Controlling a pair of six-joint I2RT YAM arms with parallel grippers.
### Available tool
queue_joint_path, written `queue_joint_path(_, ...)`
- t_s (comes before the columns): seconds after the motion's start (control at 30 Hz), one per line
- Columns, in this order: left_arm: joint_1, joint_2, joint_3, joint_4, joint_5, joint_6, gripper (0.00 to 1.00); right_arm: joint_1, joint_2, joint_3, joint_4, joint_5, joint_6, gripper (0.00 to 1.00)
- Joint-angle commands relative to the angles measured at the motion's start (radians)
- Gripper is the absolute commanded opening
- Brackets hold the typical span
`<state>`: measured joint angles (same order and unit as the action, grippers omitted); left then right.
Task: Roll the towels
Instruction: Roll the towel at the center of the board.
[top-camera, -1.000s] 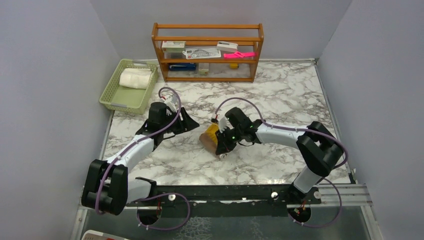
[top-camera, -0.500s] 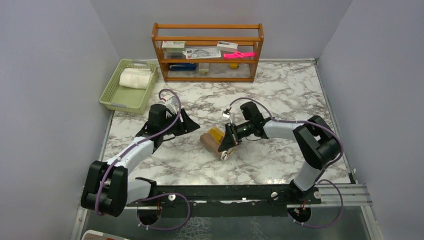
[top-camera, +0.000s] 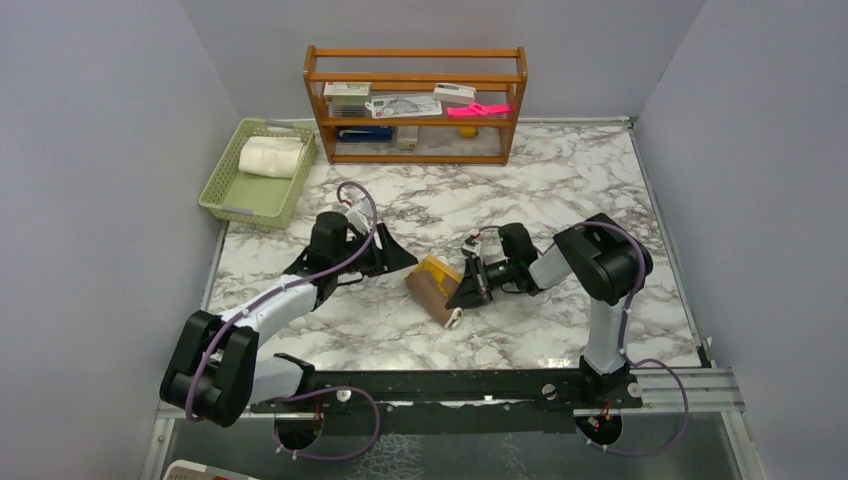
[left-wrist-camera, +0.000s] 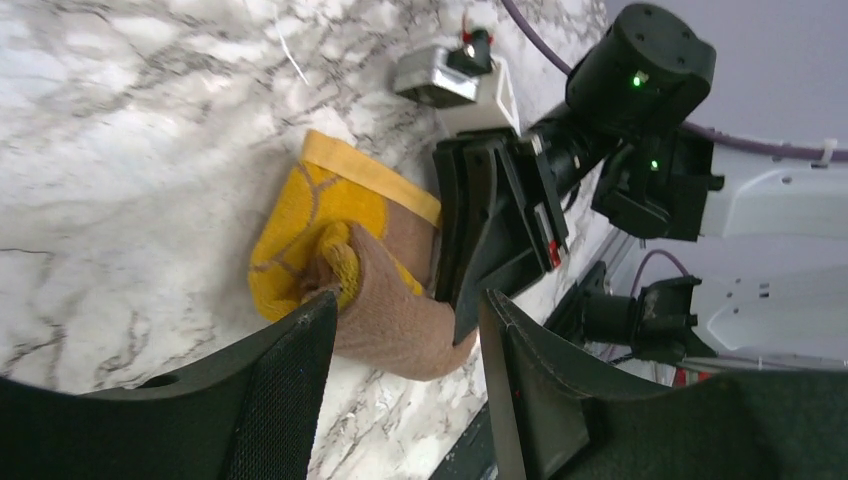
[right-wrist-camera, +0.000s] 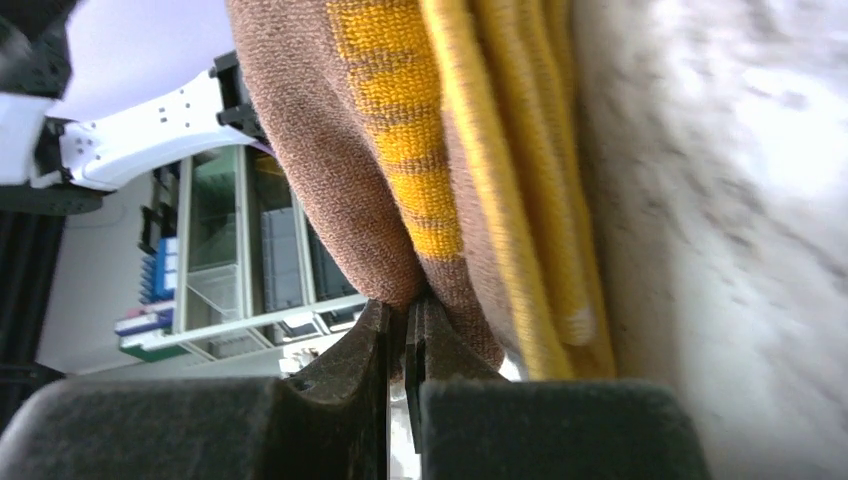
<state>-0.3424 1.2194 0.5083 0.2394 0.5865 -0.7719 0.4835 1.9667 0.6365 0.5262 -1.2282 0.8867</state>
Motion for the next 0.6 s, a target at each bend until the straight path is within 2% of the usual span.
queue_joint_path(0.0,-0.073,0.050,0.029,0.063,0.044,-0.030,0.57,-0.036,0.061,-0.044,0.247,-0.017,0.221,0.01)
queue_joint_path(0.23,-0.159,0.165,0.033,0.206,0.111,-0.082,0.57,-0.056,0.111,-0.070,0.247,0.024,0.275,0.01)
queue_joint_path(0.57,-0.167,0.339,0.057,0.357,0.109,-0.106,0.57,-0.056,0.095,-0.048,0.138,0.031,0.213,0.01)
